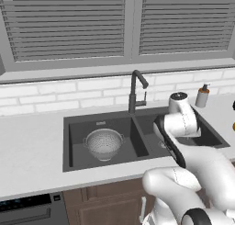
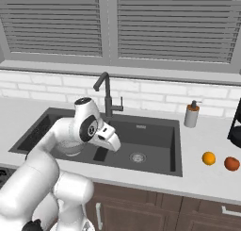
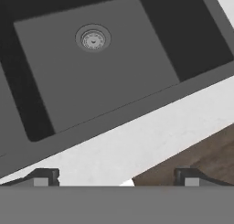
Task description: Put the colander in the sink, put the orange, orange in the colander, and turn on the sink faucet and pour water over the colander.
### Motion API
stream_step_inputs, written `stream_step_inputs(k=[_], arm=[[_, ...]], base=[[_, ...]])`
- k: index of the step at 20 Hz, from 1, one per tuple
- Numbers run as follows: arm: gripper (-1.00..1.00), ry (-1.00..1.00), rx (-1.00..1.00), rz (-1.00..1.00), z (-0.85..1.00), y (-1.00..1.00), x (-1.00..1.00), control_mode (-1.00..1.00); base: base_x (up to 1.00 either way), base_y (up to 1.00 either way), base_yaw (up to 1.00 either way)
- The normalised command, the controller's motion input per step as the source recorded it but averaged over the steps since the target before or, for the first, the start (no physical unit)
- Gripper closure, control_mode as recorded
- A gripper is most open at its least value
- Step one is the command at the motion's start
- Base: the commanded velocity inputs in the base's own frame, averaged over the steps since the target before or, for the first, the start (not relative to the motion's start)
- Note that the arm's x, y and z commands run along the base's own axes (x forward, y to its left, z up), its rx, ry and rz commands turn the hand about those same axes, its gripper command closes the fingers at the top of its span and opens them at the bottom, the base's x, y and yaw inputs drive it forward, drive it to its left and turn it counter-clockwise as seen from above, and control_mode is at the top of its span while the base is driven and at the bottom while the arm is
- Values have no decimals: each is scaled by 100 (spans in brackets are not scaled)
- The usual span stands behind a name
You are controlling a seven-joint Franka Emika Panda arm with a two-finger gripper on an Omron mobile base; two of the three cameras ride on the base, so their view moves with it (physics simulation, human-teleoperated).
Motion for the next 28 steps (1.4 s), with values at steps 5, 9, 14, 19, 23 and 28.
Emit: stream_step_inputs(k=[5,9,14,19,23,28], arm=[[-100,-3,0,0,17,-99,0,-100],[-100,0,0,0,15,-100,1,-100],[-100,6,1,-12,16,-89,19,-100],[-100,15,5,-24,17,-76,25,-100],[-100,16,12,-17,16,-76,27,-100],[-100,15,25,-8,15,-80,19,-100]], base=[[0,0,0],[0,0,0],[0,0,0],[0,0,0],[0,0,0],[0,0,0]])
